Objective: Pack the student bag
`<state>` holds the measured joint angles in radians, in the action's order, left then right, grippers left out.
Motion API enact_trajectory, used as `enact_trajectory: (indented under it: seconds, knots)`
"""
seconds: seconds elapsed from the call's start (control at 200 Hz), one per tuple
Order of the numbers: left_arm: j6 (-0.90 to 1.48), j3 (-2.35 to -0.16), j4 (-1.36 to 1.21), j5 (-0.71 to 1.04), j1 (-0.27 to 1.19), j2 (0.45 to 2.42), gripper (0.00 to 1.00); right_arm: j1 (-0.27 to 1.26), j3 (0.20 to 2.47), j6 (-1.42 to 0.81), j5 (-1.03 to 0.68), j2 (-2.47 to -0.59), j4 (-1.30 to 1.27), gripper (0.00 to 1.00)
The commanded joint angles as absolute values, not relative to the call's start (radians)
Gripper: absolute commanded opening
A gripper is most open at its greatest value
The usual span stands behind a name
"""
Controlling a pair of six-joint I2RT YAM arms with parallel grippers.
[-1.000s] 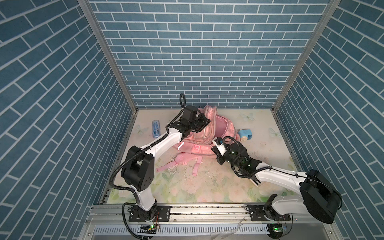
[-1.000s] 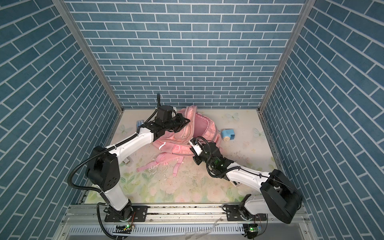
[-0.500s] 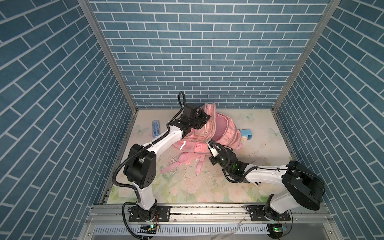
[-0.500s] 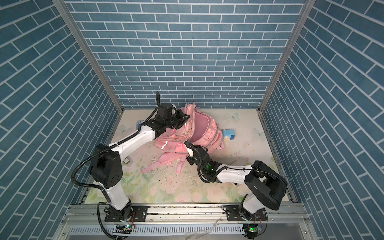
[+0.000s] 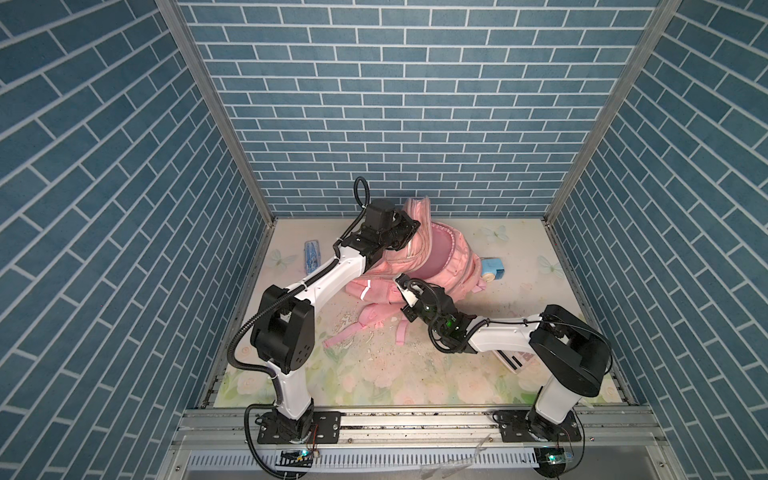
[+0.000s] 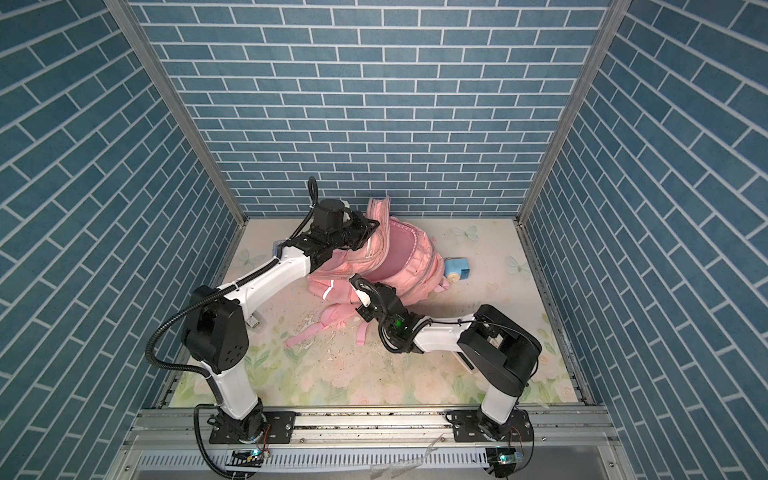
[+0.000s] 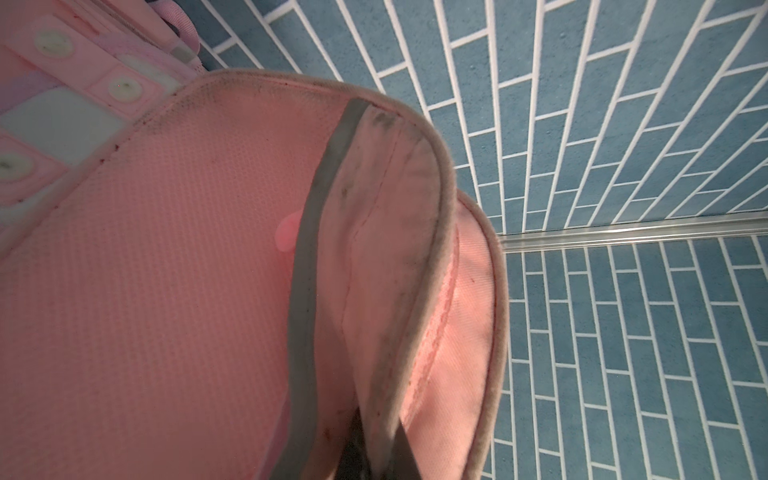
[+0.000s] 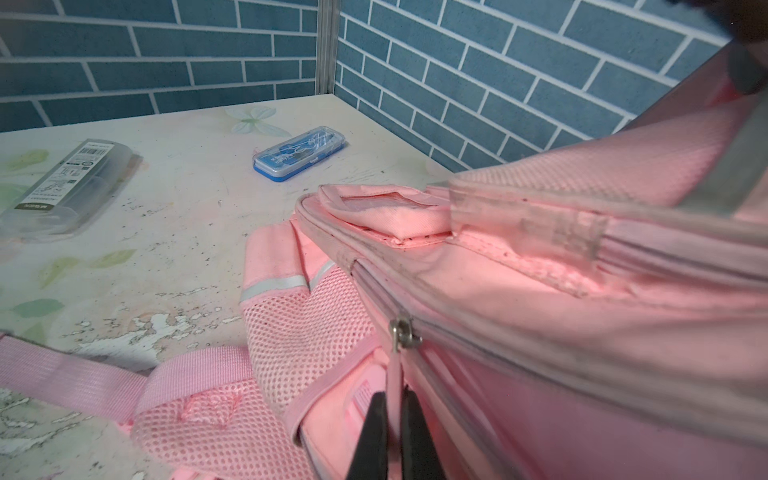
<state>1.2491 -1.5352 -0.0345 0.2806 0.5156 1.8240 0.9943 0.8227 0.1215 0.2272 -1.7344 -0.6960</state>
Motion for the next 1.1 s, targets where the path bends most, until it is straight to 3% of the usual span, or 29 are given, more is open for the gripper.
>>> enact_trajectory:
  seconds: [0.0, 0.445, 0.63, 0.675, 0.715, 0.755, 0.88, 1.095]
  knots:
    - [1.243, -1.578, -0.302, 0.256, 0.529, 1.769, 0.0, 1.038, 0.877, 0.162, 0.133, -1.767, -0.668, 0.0]
    - [1.223, -1.569, -0.307, 0.3, 0.546, 1.767, 0.0, 1.042, 0.984, 0.143, 0.141, -1.839, -0.573, 0.0]
    - [1.053, -1.59, -0.161, 0.338, 0.533, 1.74, 0.0, 1.043, 1.007, 0.119, 0.161, -1.813, -0.512, 0.0]
    - [0.963, -1.627, -0.095, 0.406, 0.519, 1.747, 0.0, 1.043, 1.022, 0.114, 0.117, -1.786, -0.455, 0.09]
    - [0.87, -1.67, 0.015, 0.445, 0.508, 1.758, 0.0, 1.043, 1.036, 0.121, 0.057, -1.758, -0.401, 0.29]
    - [0.785, -1.715, 0.138, 0.436, 0.503, 1.764, 0.0, 1.046, 1.051, 0.1, 0.041, -1.731, -0.349, 0.39]
    - [0.656, -1.712, 0.263, 0.456, 0.467, 1.743, 0.0, 1.045, 1.065, 0.041, 0.077, -1.665, -0.233, 0.52]
    - [0.5, -1.744, 0.45, 0.478, 0.422, 1.764, 0.0, 1.015, 1.013, 0.0, 0.136, -1.535, -0.125, 0.59]
